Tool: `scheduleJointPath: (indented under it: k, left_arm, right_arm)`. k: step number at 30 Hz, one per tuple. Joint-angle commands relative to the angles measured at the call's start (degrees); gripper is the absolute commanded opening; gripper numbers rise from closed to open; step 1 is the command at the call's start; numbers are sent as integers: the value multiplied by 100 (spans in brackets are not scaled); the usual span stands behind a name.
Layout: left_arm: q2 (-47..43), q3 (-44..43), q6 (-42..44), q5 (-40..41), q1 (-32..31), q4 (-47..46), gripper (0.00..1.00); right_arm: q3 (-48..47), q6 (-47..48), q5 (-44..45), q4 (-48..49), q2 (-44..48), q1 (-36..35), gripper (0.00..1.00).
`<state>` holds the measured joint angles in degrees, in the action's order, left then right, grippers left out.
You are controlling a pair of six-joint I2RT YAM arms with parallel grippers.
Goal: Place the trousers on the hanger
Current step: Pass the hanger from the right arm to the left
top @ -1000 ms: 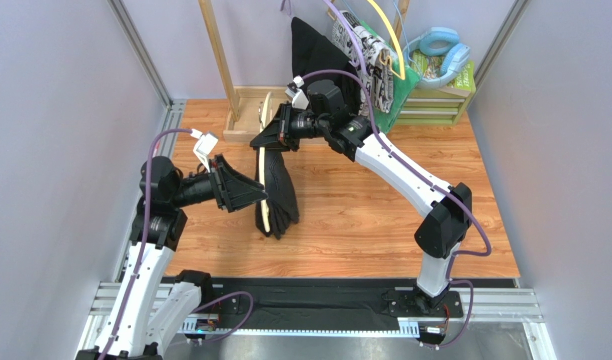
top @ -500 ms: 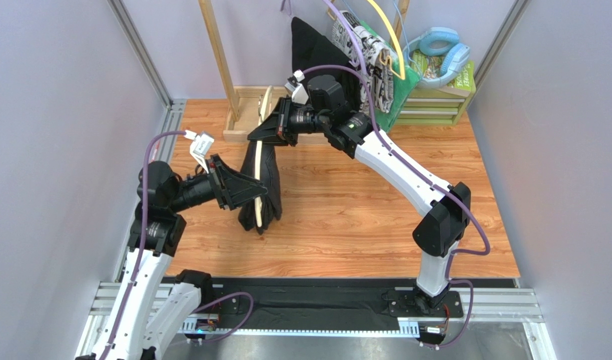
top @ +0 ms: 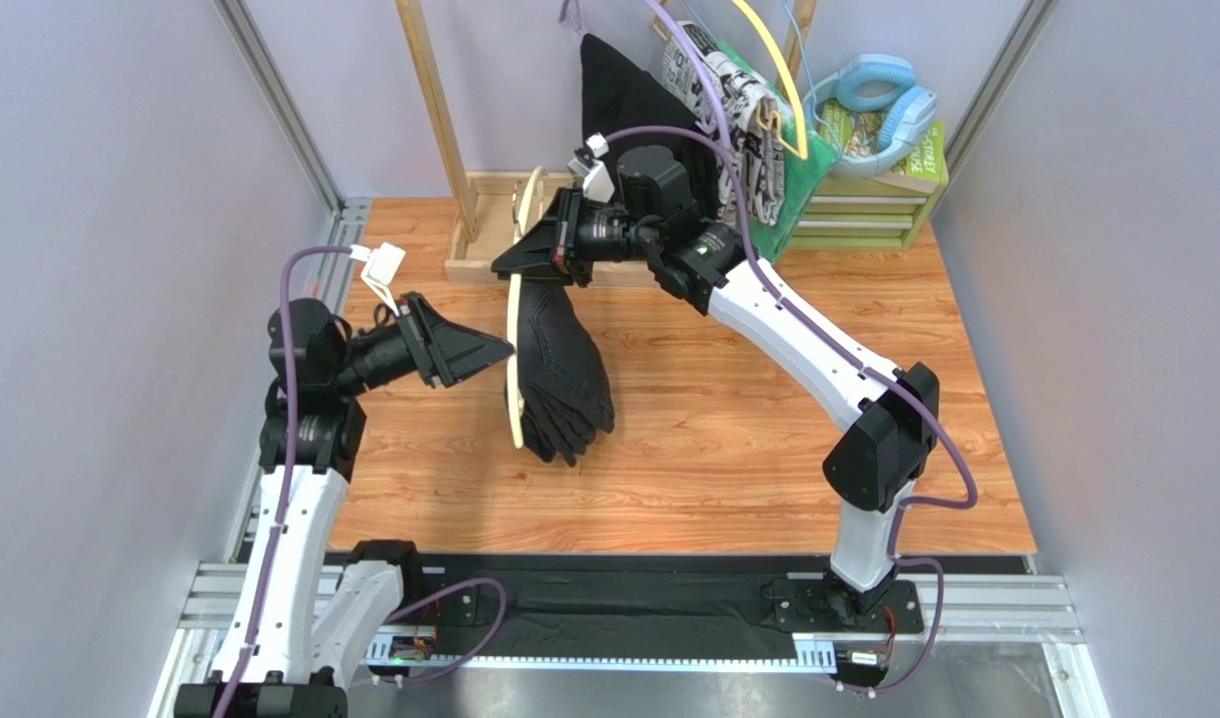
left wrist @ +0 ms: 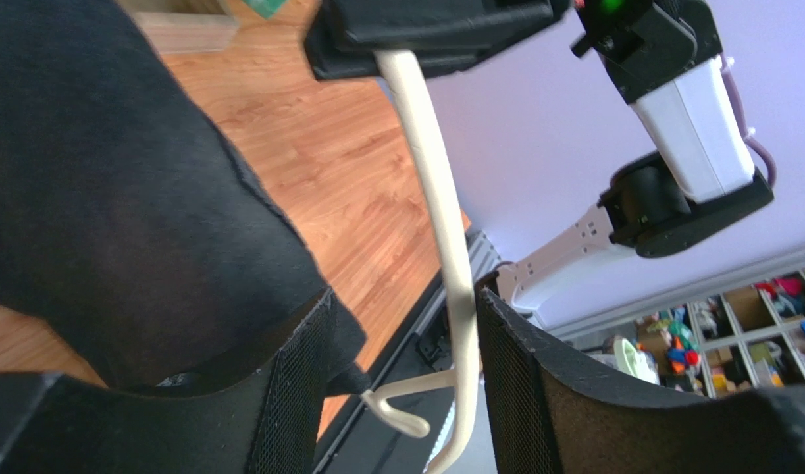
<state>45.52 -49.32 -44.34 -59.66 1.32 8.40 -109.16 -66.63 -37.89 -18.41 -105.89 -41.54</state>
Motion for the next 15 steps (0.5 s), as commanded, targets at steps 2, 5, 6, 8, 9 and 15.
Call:
scheduleJointPath:
  k: [2, 5, 6, 8, 9, 15]
  left_arm:
    - [-140, 256, -416, -300, -737, -995, 62]
    - [-236, 441, -611, -248, -975, -1122, 59]
    - [-262, 467, -516, -213, -1002, -1052, 57]
    - [-263, 537, -584, -186, -1011, -1033, 48]
    - [-245, 555, -654, -195, -1002, -1069, 45]
    - [-105, 266, -813, 6, -1002, -1500, 0]
  right_arm:
    - [-518, -412, -175, 1147, 156, -3, 0]
    - [-606, -395, -166, 1173, 112, 14, 0]
    - [-641, -403, -175, 1173, 95, 6, 0]
    - [-729, -403, -166, 1208, 59, 14, 0]
    - [-755, -403, -149, 1217, 33, 14, 0]
    - [-712, -359, -210, 1401, -55, 23, 0]
